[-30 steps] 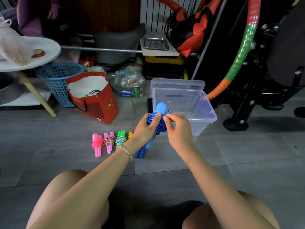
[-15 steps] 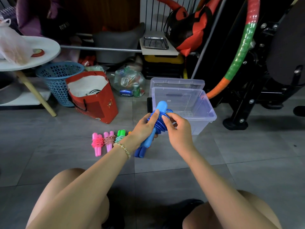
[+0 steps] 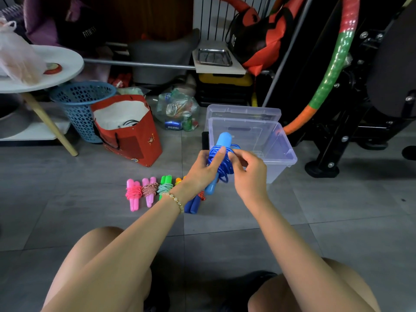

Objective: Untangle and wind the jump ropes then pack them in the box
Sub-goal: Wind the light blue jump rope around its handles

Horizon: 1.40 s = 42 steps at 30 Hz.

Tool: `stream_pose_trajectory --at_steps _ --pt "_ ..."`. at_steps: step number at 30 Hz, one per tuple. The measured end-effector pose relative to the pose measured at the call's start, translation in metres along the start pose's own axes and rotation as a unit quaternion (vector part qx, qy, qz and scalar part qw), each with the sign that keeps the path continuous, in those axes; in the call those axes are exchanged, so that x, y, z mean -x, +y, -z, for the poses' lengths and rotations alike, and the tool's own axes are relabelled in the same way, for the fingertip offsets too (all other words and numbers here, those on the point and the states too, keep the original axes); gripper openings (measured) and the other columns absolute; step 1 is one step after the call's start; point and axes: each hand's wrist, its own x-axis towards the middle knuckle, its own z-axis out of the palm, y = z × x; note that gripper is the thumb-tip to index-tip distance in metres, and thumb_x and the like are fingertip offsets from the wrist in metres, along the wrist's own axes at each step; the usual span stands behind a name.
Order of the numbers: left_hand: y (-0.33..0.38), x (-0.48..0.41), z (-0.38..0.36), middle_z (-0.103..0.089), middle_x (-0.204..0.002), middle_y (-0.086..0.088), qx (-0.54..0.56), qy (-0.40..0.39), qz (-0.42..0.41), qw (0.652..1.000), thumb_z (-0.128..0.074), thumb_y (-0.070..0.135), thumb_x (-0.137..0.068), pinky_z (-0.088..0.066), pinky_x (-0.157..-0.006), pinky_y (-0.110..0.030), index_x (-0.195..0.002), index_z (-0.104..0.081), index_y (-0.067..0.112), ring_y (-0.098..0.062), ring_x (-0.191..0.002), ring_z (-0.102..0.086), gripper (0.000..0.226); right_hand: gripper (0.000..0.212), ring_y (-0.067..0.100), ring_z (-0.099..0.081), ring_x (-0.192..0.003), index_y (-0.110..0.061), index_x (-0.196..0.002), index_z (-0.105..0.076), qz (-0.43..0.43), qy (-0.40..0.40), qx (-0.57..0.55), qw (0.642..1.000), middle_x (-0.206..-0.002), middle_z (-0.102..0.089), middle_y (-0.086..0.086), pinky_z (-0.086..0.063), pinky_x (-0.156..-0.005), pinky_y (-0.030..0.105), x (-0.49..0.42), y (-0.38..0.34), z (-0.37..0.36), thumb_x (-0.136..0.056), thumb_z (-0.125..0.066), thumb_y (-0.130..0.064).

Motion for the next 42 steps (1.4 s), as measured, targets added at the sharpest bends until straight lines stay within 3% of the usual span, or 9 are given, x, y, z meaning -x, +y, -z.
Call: stream_pose_trajectory --at_steps 5,11,15,18,22,25,33,37,42 --pt "-0.003 0.001 0.011 -0.053 -0.112 0.0 -0.051 -0.063 -0.012 0.997 -0.072 0.035 -0.08 -0.051 -0.076 -0.017 -0.114 -0.033 0.012 -0.006 -0.097 -0.06 0.057 0.012 -0.002 -0.056 -0.06 -0.01 -0.099 -0.066 -0.086 -0.023 -0.114 0.989 -0.073 -0.063 0.002 -0.045 -0.061 0.011 -0.009 0.003 0.011 -0.088 -0.062 -0.008" --pt "-0.006 0.005 0.014 -0.058 -0.098 0.003 -0.088 -0.086 -0.043 0.991 -0.062 0.029 -0.089 -0.049 -0.057 -0.012 -0.112 -0.041 0.012 -0.006 -0.069 -0.061 0.035 0.014 0.004 -0.056 -0.069 -0.002 -0.099 -0.067 -0.045 -0.068 0.024 0.996 -0.082 -0.063 0.0 -0.04 -0.061 0.001 -0.008 0.007 0.015 -0.09 -0.058 -0.008" --pt "-0.007 0.005 0.021 -0.063 -0.096 0.008 -0.191 -0.122 -0.081 0.971 -0.051 0.036 -0.094 -0.046 -0.068 -0.006 -0.127 -0.041 0.016 -0.004 -0.079 -0.063 0.04 0.017 0.002 -0.059 -0.071 -0.002 -0.101 -0.066 -0.13 -0.099 -0.071 0.984 -0.086 -0.066 0.002 -0.043 -0.064 0.003 -0.004 0.005 0.014 -0.094 -0.053 -0.008" --pt "-0.01 0.004 0.021 -0.066 -0.101 0.004 -0.169 -0.118 -0.09 0.974 -0.051 0.037 -0.094 -0.05 -0.074 -0.012 -0.133 -0.041 0.015 -0.015 -0.086 -0.067 0.045 0.012 -0.008 -0.059 -0.065 -0.005 -0.096 -0.063 -0.178 -0.096 -0.168 0.965 -0.079 -0.063 -0.005 -0.044 -0.064 0.003 -0.003 -0.001 0.015 -0.095 -0.051 -0.006" --pt "-0.012 0.002 0.02 -0.067 -0.091 0.012 -0.133 -0.093 -0.12 0.979 -0.055 0.036 -0.092 -0.053 -0.073 -0.017 -0.119 -0.049 0.022 -0.002 -0.077 -0.067 0.031 0.005 -0.008 -0.057 -0.058 -0.009 -0.095 -0.059 -0.207 -0.096 -0.226 0.947 -0.074 -0.062 -0.003 -0.045 -0.062 0.005 -0.001 -0.004 0.014 -0.094 -0.054 -0.009" --pt "-0.014 0.001 0.02 -0.068 -0.086 0.005 -0.126 -0.082 -0.114 0.982 -0.056 0.041 -0.089 -0.054 -0.068 -0.021 -0.104 -0.054 0.023 -0.012 -0.077 -0.068 0.024 0.013 -0.006 -0.053 -0.052 -0.013 -0.08 -0.052 -0.22 -0.104 -0.22 0.945 -0.068 -0.06 -0.001 -0.043 -0.056 0.006 0.003 -0.006 0.012 -0.092 -0.058 -0.013" --pt "-0.007 0.005 0.005 -0.07 -0.072 0.006 0.016 -0.055 -0.075 0.996 -0.044 0.023 -0.099 -0.054 -0.065 -0.019 -0.101 -0.057 0.008 -0.005 -0.064 -0.068 0.02 0.005 -0.004 -0.059 -0.056 -0.008 -0.08 -0.066 -0.136 -0.058 -0.199 0.969 -0.065 -0.067 -0.007 -0.044 -0.056 0.009 -0.001 -0.018 0.017 -0.085 -0.067 -0.01" --pt "-0.007 0.004 0.009 -0.071 -0.073 0.0 0.039 -0.037 -0.053 0.997 -0.044 0.026 -0.099 -0.056 -0.066 -0.026 -0.105 -0.057 0.006 -0.01 -0.064 -0.069 0.024 0.008 0.002 -0.061 -0.069 -0.011 -0.085 -0.073 -0.001 -0.025 -0.067 0.997 -0.092 -0.063 0.0 -0.046 -0.064 0.008 -0.003 -0.019 0.017 -0.078 -0.075 -0.014" --pt "-0.011 0.001 0.007 -0.072 -0.08 0.0 0.07 -0.006 -0.034 0.997 -0.045 0.03 -0.098 -0.055 -0.075 -0.035 -0.104 -0.059 0.007 -0.012 -0.07 -0.068 0.028 0.023 0.01 -0.058 -0.076 -0.01 -0.098 -0.072 0.083 -0.014 0.084 0.993 -0.091 -0.065 -0.001 -0.046 -0.07 0.018 0.0 -0.019 0.01 -0.078 -0.075 -0.02"
